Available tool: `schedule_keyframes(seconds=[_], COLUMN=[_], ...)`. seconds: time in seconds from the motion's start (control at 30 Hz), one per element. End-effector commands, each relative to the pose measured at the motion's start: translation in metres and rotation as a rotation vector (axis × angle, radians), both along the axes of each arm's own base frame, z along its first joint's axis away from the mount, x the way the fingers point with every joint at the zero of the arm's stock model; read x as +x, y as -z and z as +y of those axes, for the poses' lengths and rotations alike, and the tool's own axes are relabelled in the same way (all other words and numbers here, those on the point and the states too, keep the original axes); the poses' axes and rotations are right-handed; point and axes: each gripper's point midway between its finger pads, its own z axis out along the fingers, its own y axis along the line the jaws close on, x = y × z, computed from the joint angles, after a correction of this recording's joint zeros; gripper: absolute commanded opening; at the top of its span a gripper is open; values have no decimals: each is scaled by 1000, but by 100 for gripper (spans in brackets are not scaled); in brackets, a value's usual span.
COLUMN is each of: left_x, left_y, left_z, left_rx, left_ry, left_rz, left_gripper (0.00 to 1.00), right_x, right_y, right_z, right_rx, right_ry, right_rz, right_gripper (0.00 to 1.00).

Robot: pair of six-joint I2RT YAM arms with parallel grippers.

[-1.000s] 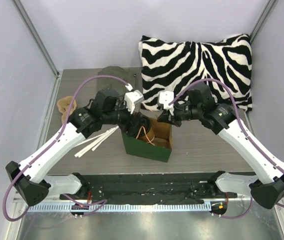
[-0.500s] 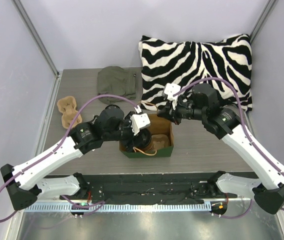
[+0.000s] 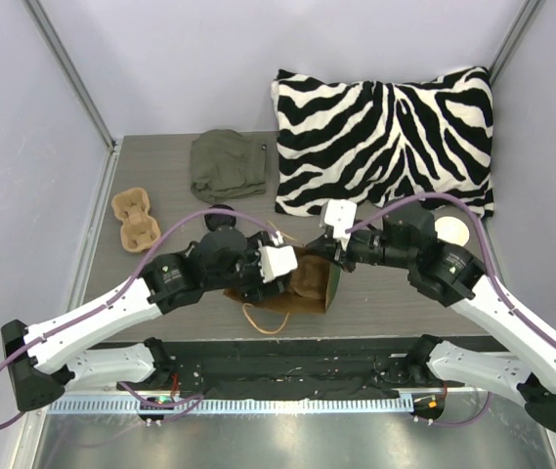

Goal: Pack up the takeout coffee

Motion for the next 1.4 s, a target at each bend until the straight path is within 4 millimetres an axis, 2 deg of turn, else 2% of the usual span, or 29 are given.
schedule_keyframes(seconds=[0.0, 0.27, 0.5, 0.7, 1.03, 1.1, 1.23, 1.37], left_x=[-6, -25, -44, -46, -37, -38, -45, -48], left_y=[-19, -16, -14, -25, -44, -43, -25, -16], left_z=[-4, -8, -21, -30, -35, -35, -36, -38], left_rx=[-33, -30, 1, 24, 55, 61, 83, 86], left_ry=[93, 185, 296, 337, 348, 365, 422, 444], left_rz=[-200, -355, -464, -569, -676, -685, -669, -673], left_gripper=[12, 9, 9, 8, 6, 6, 6, 6], right_x=[-2, -14, -22, -29, -39, -41, -43, -49], right_y=[-9, -7, -16, -13, -17, -17, -20, -15], right_z=[-1, -2, 2, 6, 10, 10, 12, 11], right_rx=[45, 70, 98, 101, 102, 101, 106, 99], right_ry=[16, -1, -19, -37, -77, -83, -93, -117], right_rz=[-105, -109, -128, -96, -111, -120, -132, -128], right_gripper=[1, 1, 1, 1, 1, 1, 1, 1])
